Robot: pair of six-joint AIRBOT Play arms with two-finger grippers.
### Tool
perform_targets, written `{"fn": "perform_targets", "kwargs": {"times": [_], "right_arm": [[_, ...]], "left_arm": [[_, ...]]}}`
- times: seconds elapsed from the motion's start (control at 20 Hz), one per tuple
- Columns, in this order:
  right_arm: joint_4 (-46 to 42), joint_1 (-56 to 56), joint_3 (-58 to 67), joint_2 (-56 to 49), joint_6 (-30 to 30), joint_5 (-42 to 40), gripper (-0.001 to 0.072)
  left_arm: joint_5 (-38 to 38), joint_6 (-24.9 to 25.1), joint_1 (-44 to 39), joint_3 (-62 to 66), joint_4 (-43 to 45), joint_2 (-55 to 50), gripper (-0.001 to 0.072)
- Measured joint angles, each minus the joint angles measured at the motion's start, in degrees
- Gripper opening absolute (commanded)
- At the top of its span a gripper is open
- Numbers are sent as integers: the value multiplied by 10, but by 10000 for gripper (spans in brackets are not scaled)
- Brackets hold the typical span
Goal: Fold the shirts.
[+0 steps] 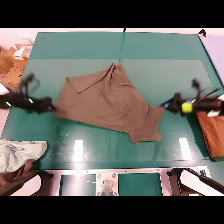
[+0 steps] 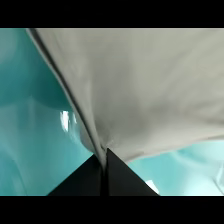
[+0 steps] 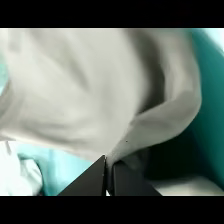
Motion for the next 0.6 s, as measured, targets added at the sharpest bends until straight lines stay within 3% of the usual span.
{"fn": "perform_targets", "kwargs": {"times": [0.2, 0.4, 0.6], "right_arm": [[8, -29, 230, 75, 25, 16, 22], [11, -78, 440, 154, 45, -20, 23], [-38, -134, 577, 227, 78, -83, 23]], "left_arm": [[-18, -2, 0, 250, -2, 65, 22], [0, -4, 0, 520, -2, 99, 22], [32, -9, 0, 668, 22, 129, 22]]}}
